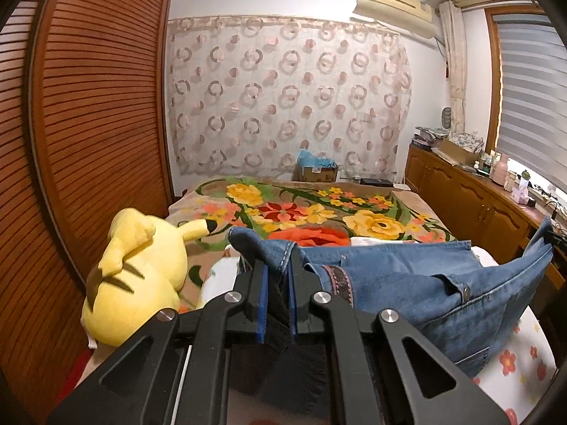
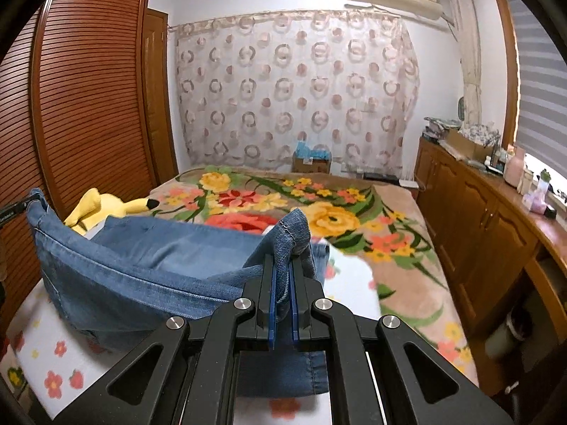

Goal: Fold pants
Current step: 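Lift the jeans with both grippers and fold the leg over toward the waistband, then lower the folded jeans onto the bed and open both grippers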

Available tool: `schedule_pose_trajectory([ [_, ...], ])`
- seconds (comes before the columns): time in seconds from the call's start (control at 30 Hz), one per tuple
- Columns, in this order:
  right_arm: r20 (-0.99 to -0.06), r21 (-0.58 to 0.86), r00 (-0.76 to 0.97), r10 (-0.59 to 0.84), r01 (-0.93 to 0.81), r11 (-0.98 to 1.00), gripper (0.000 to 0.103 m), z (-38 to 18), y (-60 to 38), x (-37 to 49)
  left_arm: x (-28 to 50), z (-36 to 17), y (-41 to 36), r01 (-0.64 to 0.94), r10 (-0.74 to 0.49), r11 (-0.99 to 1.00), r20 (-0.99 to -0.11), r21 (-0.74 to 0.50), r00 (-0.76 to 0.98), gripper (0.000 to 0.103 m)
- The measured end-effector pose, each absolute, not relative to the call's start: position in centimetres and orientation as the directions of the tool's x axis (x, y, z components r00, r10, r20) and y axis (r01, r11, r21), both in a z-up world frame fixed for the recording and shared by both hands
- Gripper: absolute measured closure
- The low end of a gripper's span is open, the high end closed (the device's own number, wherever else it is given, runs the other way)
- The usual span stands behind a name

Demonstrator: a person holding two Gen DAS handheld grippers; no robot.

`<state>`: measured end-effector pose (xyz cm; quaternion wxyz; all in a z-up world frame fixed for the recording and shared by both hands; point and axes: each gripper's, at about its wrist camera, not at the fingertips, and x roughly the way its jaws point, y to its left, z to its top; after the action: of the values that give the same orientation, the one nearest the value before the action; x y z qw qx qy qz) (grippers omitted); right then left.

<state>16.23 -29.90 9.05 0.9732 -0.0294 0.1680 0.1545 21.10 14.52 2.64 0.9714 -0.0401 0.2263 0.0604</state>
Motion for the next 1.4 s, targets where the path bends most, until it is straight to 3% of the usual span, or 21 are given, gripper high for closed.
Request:
schedule_pose_trajectory([
  [0.2, -0.344, -0.021, 0.897, 0.278, -0.303, 0.953, 0.097, 9.1, -29.1, 19.8, 26.4, 3.3, 14.4, -0.128, 0.109, 0.992, -0.438, -0.014, 0.892, 0.093],
  [0.33, -0.388, -0.077, 0.888, 0.245, -0.296, 0.952, 0.097, 8.3, -27.9, 23.0, 30.1, 3.0, 14.0, -0.121, 0.117, 0.992, -0.453, 0.022, 0.884, 0.093],
  [0.63, -0.46, -0.056, 0.86, 0.22, -0.275, 0.96, 0.097, 8.6, -26.2, 28.2, 34.7, 1.3, 14.8, -0.138, 0.144, 0.989, -0.49, 0.048, 0.86, 0.093],
  [0.87, -0.513, -0.044, 0.832, 0.21, -0.27, 0.962, 0.097, 8.7, -24.8, 31.6, 37.3, -1.2, 15.5, -0.152, 0.155, 0.987, -0.576, 0.054, 0.802, 0.093],
  [1.03, -0.545, -0.049, 0.812, 0.209, -0.279, 0.959, 0.091, 9.1, -24.6, 31.8, 36.0, -1.9, 14.9, -0.113, 0.132, 0.991, -0.604, 0.071, 0.786, 0.071],
  [1.1, -0.546, -0.063, 0.815, 0.196, -0.273, 0.96, 0.074, 9.6, -24.6, 31.3, 35.4, -1.5, 14.6, -0.105, 0.126, 0.992, -0.6, 0.071, 0.79, 0.059],
  [1.17, -0.539, -0.058, 0.817, 0.203, -0.277, 0.959, 0.065, 10.2, -24.8, 31.0, 34.5, -1.1, 14.3, -0.073, 0.091, 0.996, -0.613, 0.054, 0.785, 0.057],
  [1.27, -0.529, -0.056, 0.82, 0.22, -0.292, 0.955, 0.064, 10.8, -25.2, 29.0, 33.0, -0.9, 13.6, -0.037, 0.061, 0.998, -0.62, 0.051, 0.783, 0.049],
  [1.33, -0.525, -0.047, 0.819, 0.231, -0.299, 0.953, 0.063, 10.6, -25.7, 27.7, 31.7, -1.0, 13.2, -0.008, 0.021, 1.0, -0.618, 0.023, 0.786, 0.022],
  [1.4, -0.526, -0.041, 0.815, 0.242, -0.308, 0.95, 0.063, 10.5, -26.0, 26.2, 30.6, -0.9, 13.0, 0.001, -0.004, 1.0, -0.611, -0.005, 0.792, 0.021],
])
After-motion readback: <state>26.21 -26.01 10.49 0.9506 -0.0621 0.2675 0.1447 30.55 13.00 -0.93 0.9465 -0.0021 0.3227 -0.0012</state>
